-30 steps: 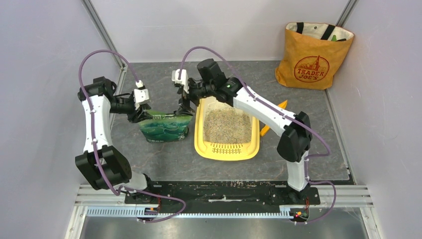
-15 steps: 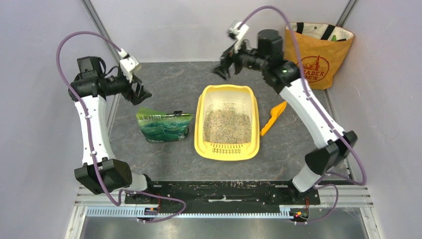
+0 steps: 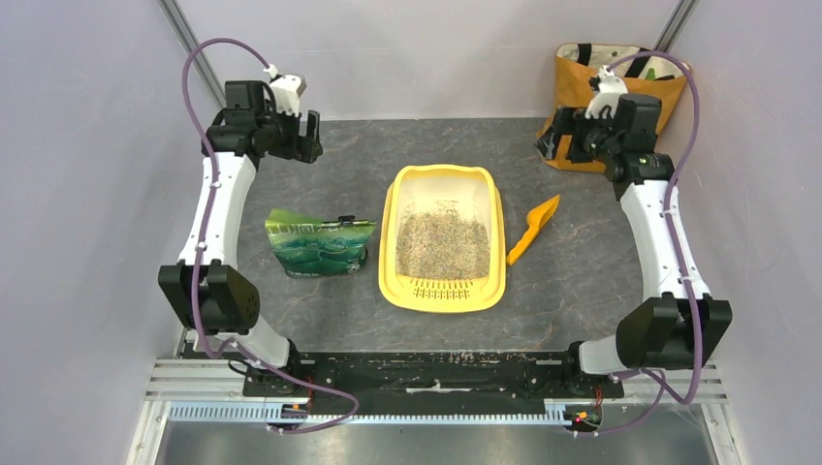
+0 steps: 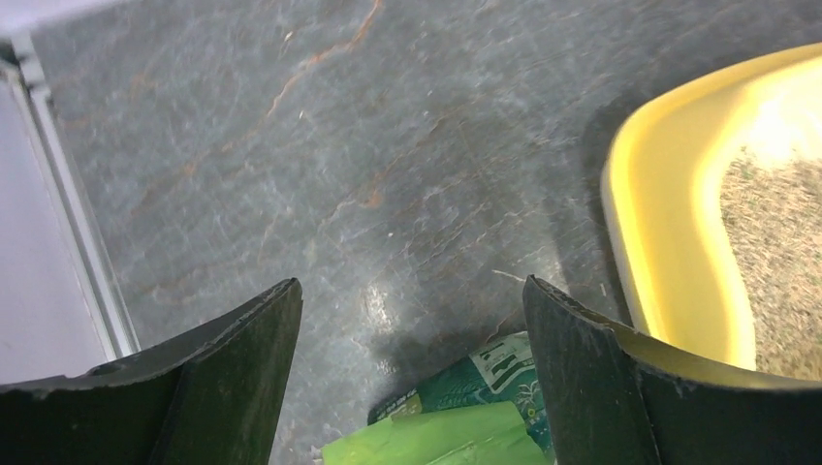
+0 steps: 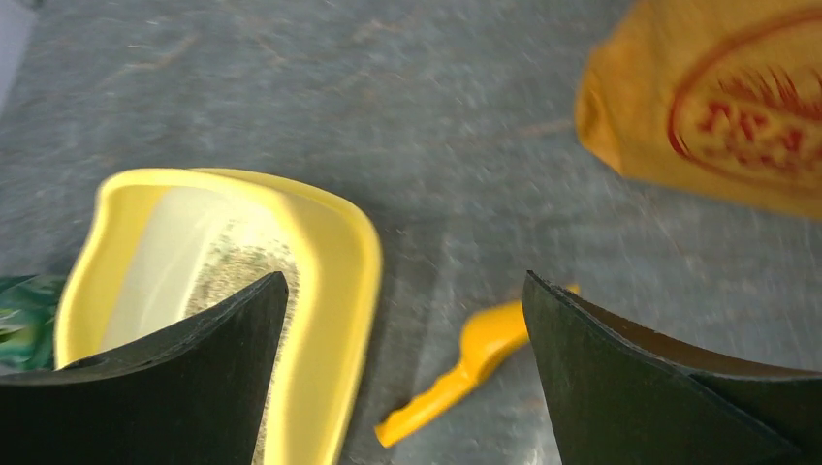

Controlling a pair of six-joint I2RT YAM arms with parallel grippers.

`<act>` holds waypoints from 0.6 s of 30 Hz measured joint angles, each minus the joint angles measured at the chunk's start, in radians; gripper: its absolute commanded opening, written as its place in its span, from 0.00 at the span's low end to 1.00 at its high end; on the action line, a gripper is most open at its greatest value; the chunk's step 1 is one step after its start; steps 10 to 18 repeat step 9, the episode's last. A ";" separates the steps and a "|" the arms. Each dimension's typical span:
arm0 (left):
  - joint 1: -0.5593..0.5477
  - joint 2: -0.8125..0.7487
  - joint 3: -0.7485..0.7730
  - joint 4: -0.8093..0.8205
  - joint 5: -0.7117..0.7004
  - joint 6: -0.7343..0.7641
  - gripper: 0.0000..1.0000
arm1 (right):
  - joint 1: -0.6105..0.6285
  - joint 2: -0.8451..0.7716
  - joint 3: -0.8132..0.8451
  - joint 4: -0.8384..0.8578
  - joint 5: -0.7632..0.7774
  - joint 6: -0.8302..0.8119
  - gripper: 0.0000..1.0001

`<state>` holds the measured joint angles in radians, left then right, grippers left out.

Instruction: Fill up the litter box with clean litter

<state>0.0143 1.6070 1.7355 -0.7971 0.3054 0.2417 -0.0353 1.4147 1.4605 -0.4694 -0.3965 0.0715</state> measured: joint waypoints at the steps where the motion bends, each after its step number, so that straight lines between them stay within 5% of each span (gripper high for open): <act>1: -0.005 0.009 -0.014 0.010 -0.038 -0.024 0.90 | -0.023 0.000 -0.019 -0.010 0.011 0.005 0.97; 9: -0.002 0.014 -0.103 0.045 -0.175 -0.122 0.91 | -0.057 0.014 -0.077 -0.054 0.055 0.004 0.97; 18: -0.002 0.014 -0.103 0.045 -0.175 -0.122 0.91 | -0.057 0.014 -0.077 -0.054 0.055 0.004 0.97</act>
